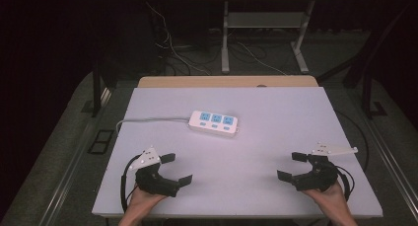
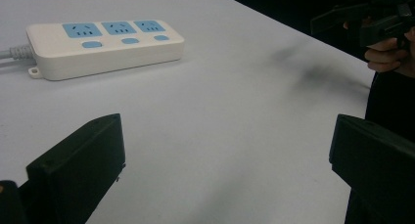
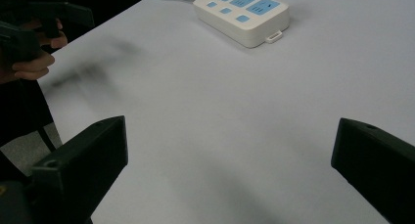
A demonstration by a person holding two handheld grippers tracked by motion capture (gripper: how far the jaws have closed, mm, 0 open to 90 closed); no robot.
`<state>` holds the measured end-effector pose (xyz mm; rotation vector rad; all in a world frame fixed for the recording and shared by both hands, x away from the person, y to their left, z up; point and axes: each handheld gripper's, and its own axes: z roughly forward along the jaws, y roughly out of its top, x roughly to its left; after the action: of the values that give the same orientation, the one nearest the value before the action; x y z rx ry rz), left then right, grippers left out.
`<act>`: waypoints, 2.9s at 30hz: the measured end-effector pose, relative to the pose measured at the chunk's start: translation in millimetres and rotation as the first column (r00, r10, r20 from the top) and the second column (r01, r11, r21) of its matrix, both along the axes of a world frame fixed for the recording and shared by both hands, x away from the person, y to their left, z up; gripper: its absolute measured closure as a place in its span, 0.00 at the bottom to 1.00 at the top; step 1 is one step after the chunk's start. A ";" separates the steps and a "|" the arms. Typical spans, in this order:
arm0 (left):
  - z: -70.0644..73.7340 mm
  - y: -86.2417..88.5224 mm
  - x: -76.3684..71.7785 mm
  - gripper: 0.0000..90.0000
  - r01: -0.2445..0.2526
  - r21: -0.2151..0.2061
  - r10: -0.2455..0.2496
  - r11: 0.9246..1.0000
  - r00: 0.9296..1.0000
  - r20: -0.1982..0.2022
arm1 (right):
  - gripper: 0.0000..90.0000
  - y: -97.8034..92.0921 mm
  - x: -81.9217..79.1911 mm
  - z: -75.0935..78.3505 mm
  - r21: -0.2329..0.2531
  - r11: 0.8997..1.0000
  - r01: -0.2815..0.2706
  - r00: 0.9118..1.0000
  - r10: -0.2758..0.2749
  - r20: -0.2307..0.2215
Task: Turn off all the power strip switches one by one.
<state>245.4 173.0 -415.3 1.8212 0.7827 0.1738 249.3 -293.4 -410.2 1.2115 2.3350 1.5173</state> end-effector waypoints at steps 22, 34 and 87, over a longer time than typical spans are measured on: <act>0.2 1.1 0.8 0.00 0.007 -0.009 -0.007 1.000 1.000 -0.008 | 0.00 -2.0 -0.4 -2.4 0.009 1.000 -0.018 0.999 0.018 -0.033; 2.7 0.6 2.8 0.00 0.011 0.027 -0.011 1.000 1.000 -0.027 | 0.00 -0.4 -0.1 -4.5 -0.017 0.999 -0.030 0.999 0.030 -0.046; 55.5 -13.0 62.3 0.00 0.081 0.149 -0.072 0.985 0.995 -0.064 | 0.00 0.1 0.4 -7.1 -0.040 0.998 -0.040 0.998 0.038 -0.056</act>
<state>307.7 160.0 -359.7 2.0049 0.7556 0.1341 249.6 -293.3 -417.3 1.2203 2.4264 1.4580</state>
